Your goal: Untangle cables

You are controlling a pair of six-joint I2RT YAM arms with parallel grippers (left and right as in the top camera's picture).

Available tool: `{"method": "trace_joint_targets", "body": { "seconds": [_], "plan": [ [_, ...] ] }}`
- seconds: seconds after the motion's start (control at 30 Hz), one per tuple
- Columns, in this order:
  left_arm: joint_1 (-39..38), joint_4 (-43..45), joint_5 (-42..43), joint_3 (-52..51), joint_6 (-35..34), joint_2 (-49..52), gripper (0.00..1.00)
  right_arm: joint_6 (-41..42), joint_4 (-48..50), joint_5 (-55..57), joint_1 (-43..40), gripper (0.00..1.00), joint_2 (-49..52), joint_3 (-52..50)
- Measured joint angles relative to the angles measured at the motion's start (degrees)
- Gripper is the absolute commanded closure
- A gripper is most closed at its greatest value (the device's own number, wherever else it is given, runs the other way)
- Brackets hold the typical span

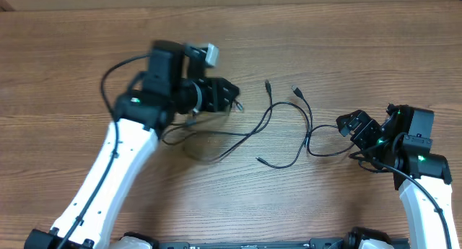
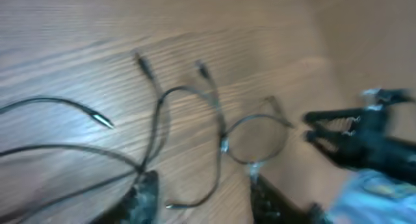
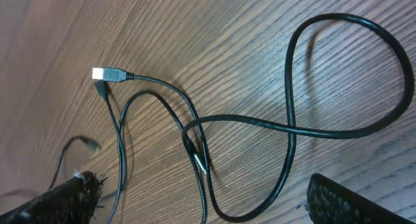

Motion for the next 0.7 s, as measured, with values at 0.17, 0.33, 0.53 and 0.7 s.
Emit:
{"method": "trace_joint_targets", "body": {
  "seconds": [0.17,0.33,0.53,0.7],
  "plan": [
    [-6.7,-1.0,-11.3,0.0,2.1,0.3,0.00,-0.1,0.0,-0.4,0.0,0.00,0.0,0.0],
    [-8.3,-1.0,-16.7,0.0,2.9,1.2,0.00,-0.9,-0.2,-0.9,0.0,0.00,0.0,0.0],
    [-8.3,-2.0,-18.9,0.0,3.2,1.2,0.00,-1.5,0.0,-1.0,0.0,0.00,0.0,0.0],
    [-8.3,-3.2,-19.4,0.0,3.2,1.2,0.00,-3.6,-0.1,-1.0,0.0,0.00,0.0,0.0]
  ]
}}
